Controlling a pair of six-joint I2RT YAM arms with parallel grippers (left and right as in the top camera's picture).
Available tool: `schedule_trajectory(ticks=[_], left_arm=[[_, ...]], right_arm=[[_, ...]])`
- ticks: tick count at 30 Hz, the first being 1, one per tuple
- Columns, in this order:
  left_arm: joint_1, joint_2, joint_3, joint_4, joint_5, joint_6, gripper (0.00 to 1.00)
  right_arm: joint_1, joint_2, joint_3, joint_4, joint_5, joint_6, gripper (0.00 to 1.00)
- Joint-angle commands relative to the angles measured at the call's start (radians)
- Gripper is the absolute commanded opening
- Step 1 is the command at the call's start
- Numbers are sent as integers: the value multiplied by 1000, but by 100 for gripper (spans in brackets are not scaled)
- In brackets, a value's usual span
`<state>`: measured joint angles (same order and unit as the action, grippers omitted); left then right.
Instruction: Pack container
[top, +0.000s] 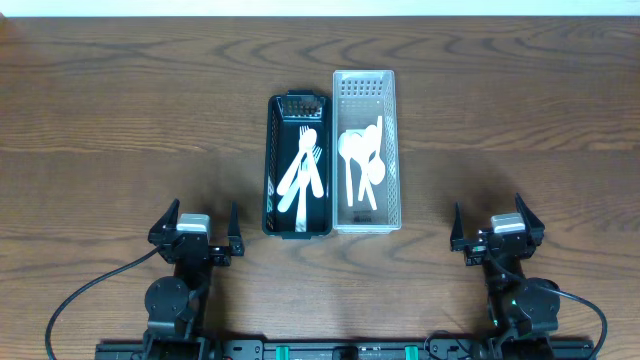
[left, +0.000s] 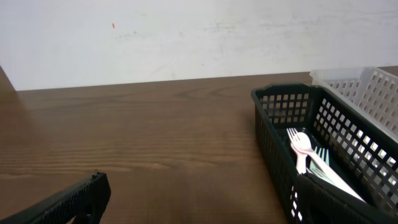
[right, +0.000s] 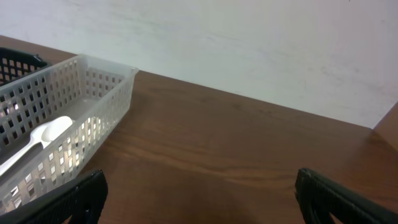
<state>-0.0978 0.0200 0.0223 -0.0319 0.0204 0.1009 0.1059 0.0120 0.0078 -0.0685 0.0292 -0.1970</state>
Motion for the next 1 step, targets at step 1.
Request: schedule_trajectory(ticks=[1], left_arm=[[5, 4, -18, -39, -6, -13, 98]], right_arm=[[-2, -6, -2, -4, -6, -13, 99]])
